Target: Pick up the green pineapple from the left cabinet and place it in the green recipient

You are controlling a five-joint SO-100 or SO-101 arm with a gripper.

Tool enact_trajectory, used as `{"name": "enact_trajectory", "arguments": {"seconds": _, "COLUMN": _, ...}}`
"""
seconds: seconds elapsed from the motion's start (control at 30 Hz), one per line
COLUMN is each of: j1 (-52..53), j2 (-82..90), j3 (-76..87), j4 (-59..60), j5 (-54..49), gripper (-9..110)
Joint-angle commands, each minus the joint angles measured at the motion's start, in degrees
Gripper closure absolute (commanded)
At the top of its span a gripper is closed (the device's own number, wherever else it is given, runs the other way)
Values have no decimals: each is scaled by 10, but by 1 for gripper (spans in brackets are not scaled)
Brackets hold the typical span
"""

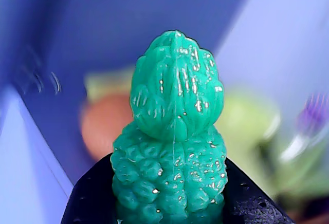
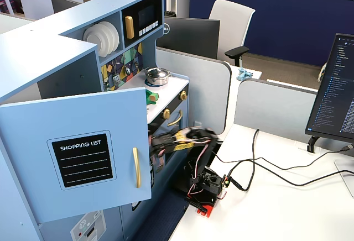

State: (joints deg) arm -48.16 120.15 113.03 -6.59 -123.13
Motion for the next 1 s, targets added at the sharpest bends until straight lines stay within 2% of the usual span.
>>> {"name": "enact_trajectory", "arguments": {"seconds": 0.0, "j1": -4, "j2": 207, "j3": 64, "j4": 69, "j5": -19, "gripper": 101}}
{"name": "enact_trajectory", "arguments": {"seconds": 0.2, "j1": 63, "j2": 412, "j3": 108, "j4": 218, "j5": 32, "gripper": 101}}
{"name": "enact_trajectory", "arguments": {"seconds": 0.33, "j1": 177, "j2": 475, "j3": 69, "j4": 323, "j5": 89, "gripper": 101}}
{"name": "enact_trajectory", "arguments": {"seconds": 0.47, "j1": 294, "j2": 479, "j3": 26, "j4": 379, "j5": 147, "gripper": 101}}
{"name": "enact_trajectory", "arguments": {"seconds": 0.53, "j1": 338, "j2": 454, "j3": 2, "j4": 386, "j5": 211, "gripper": 101}}
{"name": "enact_trajectory", "arguments": {"seconds": 0.7, "j1": 418, "j2": 298, "j3": -107, "j4": 381, "j5": 272, "gripper": 101}}
{"name": "enact_trajectory", "arguments": {"seconds": 0.97, "j1": 447, "j2": 33, "j3": -283, "j4": 292, "j5": 268, "gripper": 101}}
